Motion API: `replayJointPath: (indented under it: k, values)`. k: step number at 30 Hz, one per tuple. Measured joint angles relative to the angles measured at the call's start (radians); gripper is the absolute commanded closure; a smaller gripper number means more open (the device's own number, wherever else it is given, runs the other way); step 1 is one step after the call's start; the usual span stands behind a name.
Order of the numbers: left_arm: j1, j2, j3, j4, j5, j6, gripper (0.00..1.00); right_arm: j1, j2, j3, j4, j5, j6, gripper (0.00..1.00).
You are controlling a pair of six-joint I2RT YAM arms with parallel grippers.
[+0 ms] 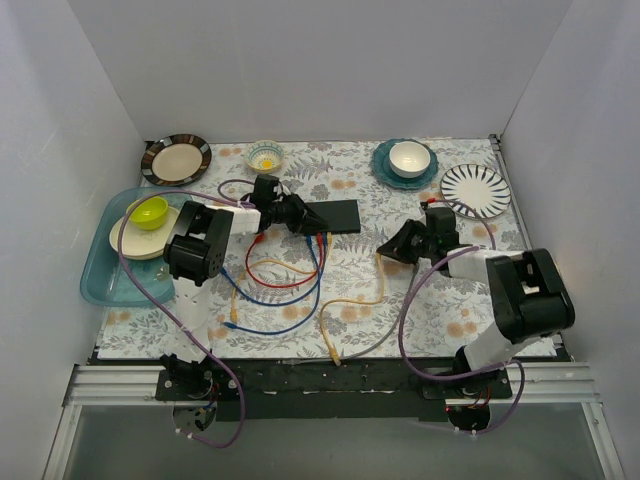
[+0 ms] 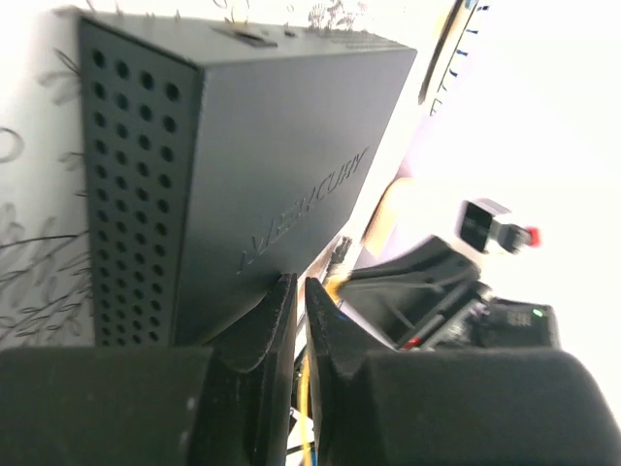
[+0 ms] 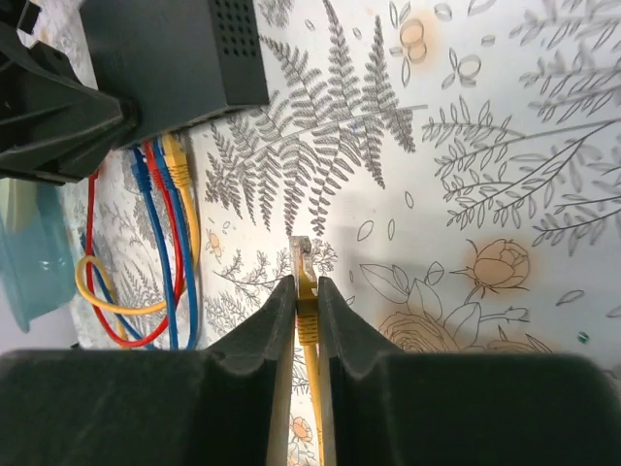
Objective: Pull the plug from the switch port
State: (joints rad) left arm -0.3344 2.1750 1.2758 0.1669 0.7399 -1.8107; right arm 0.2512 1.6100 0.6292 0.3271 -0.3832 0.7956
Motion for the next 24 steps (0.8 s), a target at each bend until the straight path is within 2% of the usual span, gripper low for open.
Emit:
replayJointPath:
  k: [3,6,8,14,19,24]
  values:
    - [0.006,-0.004,0.000,-0.005,-0.005,0.011,0.86,-0.005,-0.079,0.034,-0.103,0.063,-0.077,0.36]
    - [0.010,-0.012,0.000,-0.014,-0.019,0.026,0.84,0.026,-0.105,0.073,-0.133,0.102,-0.109,0.32]
    - [0.011,-0.015,0.000,-0.017,-0.024,0.034,0.83,0.063,-0.100,0.113,-0.143,0.112,-0.117,0.32]
    - [0.014,-0.020,0.005,-0.031,-0.039,0.045,0.83,0.169,0.109,0.327,-0.064,0.031,-0.083,0.53]
    - [0.018,-0.021,0.027,-0.067,-0.060,0.062,0.83,0.212,0.277,0.341,0.018,-0.040,0.012,0.56]
    - [0.021,-0.021,0.031,-0.078,-0.071,0.075,0.83,0.216,0.340,0.340,0.046,-0.062,0.082,0.56]
